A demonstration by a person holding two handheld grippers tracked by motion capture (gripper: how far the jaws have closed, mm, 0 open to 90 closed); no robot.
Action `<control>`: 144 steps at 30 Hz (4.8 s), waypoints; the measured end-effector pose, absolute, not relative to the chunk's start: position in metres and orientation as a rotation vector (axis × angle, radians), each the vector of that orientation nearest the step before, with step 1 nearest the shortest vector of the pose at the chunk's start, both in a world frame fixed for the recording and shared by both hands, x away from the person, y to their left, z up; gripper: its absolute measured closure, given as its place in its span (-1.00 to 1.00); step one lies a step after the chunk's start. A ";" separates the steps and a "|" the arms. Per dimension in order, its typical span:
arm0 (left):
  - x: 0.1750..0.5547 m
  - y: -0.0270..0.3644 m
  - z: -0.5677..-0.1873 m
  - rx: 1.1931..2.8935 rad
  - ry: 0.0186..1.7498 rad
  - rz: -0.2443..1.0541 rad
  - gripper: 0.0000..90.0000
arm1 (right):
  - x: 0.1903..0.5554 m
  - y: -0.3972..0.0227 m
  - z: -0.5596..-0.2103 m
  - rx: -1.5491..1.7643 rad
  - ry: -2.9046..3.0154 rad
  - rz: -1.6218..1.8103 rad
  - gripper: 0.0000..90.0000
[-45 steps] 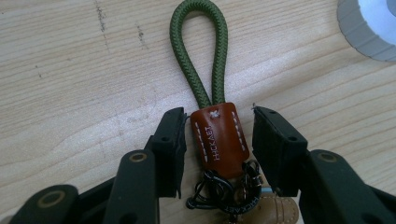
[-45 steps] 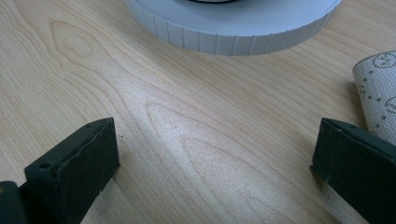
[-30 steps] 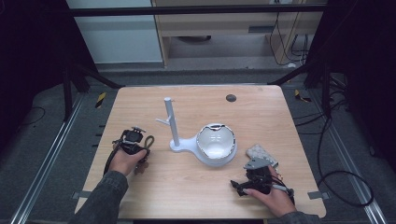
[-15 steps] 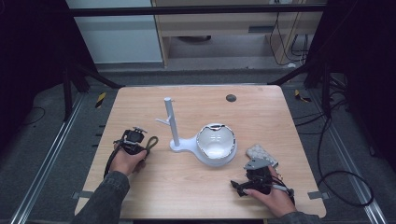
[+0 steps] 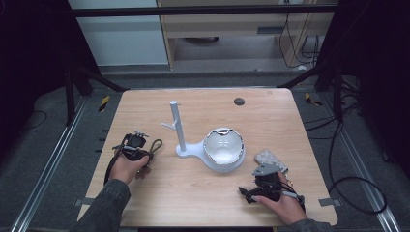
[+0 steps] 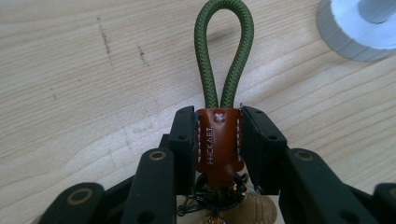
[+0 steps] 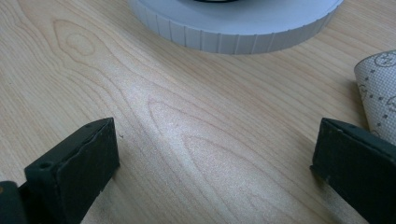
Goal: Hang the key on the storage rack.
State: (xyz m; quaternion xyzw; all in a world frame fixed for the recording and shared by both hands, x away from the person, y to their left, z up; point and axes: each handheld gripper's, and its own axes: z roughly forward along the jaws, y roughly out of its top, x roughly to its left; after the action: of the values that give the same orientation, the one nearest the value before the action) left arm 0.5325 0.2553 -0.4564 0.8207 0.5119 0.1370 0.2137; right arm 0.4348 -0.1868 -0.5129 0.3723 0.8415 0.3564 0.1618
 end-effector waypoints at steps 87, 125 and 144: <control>0.419 0.256 -0.373 1.884 1.033 0.542 0.46 | 0.435 -0.187 -0.513 1.062 2.404 1.019 -0.99; 0.410 0.238 -0.353 1.859 0.953 0.539 0.46 | 0.435 -0.187 -0.513 1.061 2.404 1.018 -0.99; 0.440 0.208 -0.353 1.874 0.944 0.548 0.46 | 0.435 -0.187 -0.513 1.062 2.404 1.019 -1.00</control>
State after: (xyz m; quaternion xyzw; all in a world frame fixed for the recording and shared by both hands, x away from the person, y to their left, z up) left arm 0.4399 0.2076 -0.3531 0.7639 0.3848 0.2234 0.4674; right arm 0.4351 -0.1868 -0.5130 0.3718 0.8418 0.3567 0.1608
